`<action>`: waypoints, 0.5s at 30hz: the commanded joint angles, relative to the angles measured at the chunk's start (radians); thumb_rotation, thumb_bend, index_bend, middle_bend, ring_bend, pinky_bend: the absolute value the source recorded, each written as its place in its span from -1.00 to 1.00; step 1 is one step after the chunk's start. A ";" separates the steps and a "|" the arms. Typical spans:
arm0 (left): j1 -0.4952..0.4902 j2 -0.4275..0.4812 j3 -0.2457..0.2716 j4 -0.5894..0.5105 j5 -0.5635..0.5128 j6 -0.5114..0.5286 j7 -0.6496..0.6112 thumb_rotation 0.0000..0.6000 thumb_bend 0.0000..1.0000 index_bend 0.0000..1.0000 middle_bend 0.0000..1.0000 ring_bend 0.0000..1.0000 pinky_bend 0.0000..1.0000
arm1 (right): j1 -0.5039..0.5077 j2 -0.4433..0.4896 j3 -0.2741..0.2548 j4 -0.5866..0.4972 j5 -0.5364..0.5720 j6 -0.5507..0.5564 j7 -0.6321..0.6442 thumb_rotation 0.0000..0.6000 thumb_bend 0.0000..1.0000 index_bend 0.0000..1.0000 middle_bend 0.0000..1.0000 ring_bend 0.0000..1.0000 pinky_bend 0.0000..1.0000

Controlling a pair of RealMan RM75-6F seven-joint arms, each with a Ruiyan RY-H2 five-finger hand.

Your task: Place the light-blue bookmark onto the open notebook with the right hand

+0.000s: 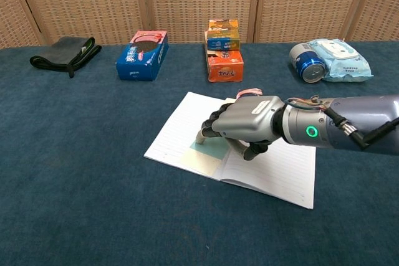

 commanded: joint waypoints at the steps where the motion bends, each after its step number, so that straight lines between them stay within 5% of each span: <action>1: 0.000 0.000 0.000 0.000 0.000 0.000 -0.001 1.00 -1.00 -1.00 -1.00 -1.00 -1.00 | 0.005 0.002 -0.005 -0.009 -0.001 0.005 -0.011 1.00 1.00 -0.58 -0.70 -0.99 -0.90; 15: -0.001 0.002 0.002 -0.001 0.003 -0.001 -0.003 1.00 -1.00 -1.00 -1.00 -1.00 -1.00 | 0.031 -0.011 -0.015 0.015 0.007 0.017 -0.070 1.00 1.00 -0.56 -0.69 -0.98 -0.88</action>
